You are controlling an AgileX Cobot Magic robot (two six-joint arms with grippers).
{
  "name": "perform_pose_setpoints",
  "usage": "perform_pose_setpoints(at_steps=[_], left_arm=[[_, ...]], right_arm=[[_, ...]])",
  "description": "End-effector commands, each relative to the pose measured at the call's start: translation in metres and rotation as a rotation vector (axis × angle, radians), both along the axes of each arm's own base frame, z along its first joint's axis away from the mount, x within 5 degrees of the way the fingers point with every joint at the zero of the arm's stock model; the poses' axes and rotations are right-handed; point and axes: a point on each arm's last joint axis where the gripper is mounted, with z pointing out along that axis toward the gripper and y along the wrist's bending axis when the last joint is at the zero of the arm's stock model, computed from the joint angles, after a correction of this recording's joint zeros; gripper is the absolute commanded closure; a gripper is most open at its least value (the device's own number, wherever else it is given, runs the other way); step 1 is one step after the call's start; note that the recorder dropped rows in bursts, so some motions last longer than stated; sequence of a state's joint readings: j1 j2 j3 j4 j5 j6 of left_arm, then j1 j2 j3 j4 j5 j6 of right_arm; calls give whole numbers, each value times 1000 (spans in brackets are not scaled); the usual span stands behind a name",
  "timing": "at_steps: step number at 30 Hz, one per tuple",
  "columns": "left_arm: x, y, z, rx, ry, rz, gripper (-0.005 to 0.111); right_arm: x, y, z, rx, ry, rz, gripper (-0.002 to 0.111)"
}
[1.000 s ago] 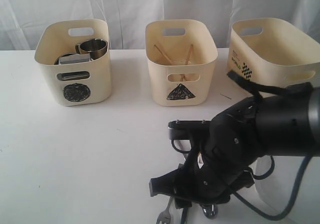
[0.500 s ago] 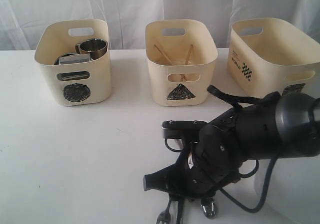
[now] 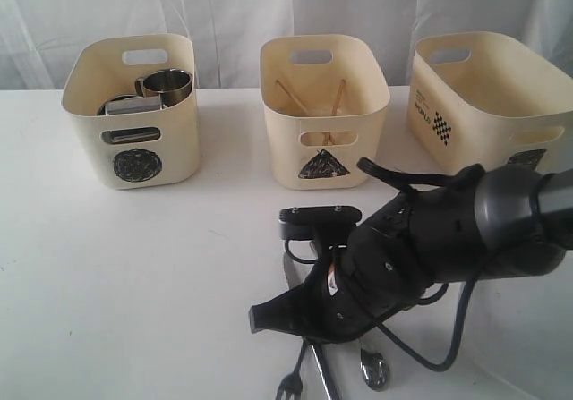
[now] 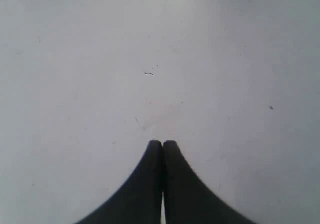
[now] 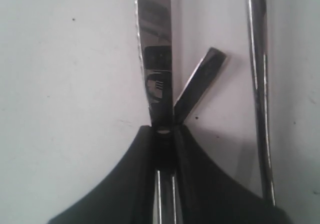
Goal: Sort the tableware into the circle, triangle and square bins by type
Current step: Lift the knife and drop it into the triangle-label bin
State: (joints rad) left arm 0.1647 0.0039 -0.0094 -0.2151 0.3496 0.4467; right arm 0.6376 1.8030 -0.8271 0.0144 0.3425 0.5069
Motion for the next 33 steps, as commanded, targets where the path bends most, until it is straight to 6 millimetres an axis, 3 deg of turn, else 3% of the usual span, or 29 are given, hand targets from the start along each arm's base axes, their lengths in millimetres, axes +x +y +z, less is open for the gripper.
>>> perform_pose_setpoints(at_steps=[1, 5, 12, 18, 20, 22, 23, 24, 25, 27, 30, 33], left_arm=[[-1, -1, -4, -10, 20, -2, 107], [-1, -1, -4, -10, 20, -2, 107], [-1, -1, -4, -10, 20, -2, 107], [-1, -1, -4, -10, 20, -2, 107], [-1, -1, -4, -10, 20, -2, 107], [-1, -1, -4, -10, 20, -2, 107], [-1, -1, -4, -10, 20, -2, 107], [-1, -1, -4, -10, 20, -2, 107], [-1, -1, -4, -10, 20, -2, 107], [-1, -1, -4, -10, 20, -2, 107], [-1, -1, -4, -10, 20, -2, 107], [-1, -1, -4, -10, 20, -2, 107]], right_arm=[[-8, -8, -22, -87, 89, 21, 108], [-3, -4, -9, -64, 56, 21, 108], [7, 3, 37, 30, -82, 24, 108], [7, 3, 44, 40, -103, 33, 108], [6, 3, 56, 66, -131, 29, 108], [7, 4, 90, 132, -229, 34, 108], [13, 3, 122, 196, -350, 34, 108], [17, 1, 137, 227, -416, 32, 108], [28, -5, 172, 307, -584, 15, 108], [48, -25, 206, 391, -769, -65, 108], [82, -60, 222, 434, -956, -185, 108], [111, -83, 217, 481, -1143, -247, 108]])
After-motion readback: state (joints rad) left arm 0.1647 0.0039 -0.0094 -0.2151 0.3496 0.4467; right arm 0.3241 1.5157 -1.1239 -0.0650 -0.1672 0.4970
